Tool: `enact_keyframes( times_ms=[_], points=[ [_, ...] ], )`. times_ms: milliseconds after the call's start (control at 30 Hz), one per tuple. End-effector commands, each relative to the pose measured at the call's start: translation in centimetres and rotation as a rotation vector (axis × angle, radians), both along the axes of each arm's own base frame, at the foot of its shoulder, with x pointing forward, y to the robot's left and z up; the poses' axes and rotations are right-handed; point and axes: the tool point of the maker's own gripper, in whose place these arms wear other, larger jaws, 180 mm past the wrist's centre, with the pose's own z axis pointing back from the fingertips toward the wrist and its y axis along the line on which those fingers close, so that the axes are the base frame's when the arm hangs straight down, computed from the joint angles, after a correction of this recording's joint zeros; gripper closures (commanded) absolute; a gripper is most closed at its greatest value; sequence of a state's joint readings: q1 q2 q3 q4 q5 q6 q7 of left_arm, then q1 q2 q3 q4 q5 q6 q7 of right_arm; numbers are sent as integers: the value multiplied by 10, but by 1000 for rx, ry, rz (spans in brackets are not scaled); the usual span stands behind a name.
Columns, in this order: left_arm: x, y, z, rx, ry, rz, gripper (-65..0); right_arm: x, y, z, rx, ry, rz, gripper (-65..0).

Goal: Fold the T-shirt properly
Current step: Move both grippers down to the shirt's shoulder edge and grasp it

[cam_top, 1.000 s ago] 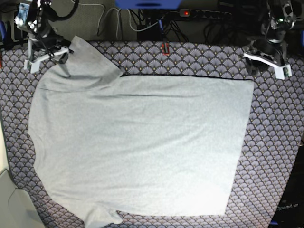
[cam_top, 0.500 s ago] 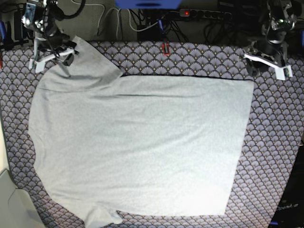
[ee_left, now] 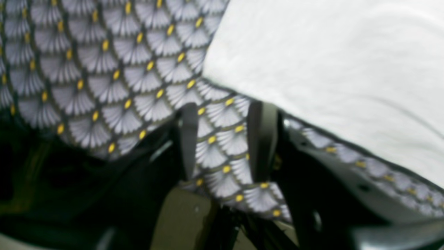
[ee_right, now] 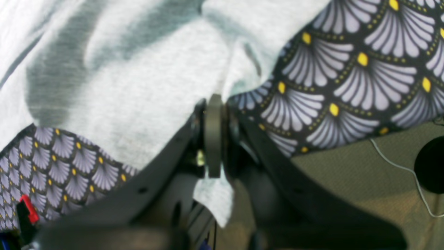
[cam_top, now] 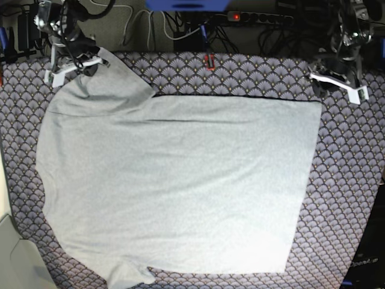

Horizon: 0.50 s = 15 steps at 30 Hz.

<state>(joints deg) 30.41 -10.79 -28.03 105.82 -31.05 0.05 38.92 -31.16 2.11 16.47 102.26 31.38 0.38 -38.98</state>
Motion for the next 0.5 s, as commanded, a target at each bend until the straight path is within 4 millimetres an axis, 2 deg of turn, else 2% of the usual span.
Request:
enact_keyframes(
  times_ms=[0, 300, 467],
  points=[
    [6, 6, 8, 19, -33, -2, -242, -21, 11, -13, 40, 101, 28, 0],
    [29, 25, -11, -19, -39, 83, -242, -22, 10, -14, 37, 104, 31, 0],
    [38, 25, -23, -54, -42, 118, -242, -21, 7, -13, 28, 104, 36, 0]
  ],
)
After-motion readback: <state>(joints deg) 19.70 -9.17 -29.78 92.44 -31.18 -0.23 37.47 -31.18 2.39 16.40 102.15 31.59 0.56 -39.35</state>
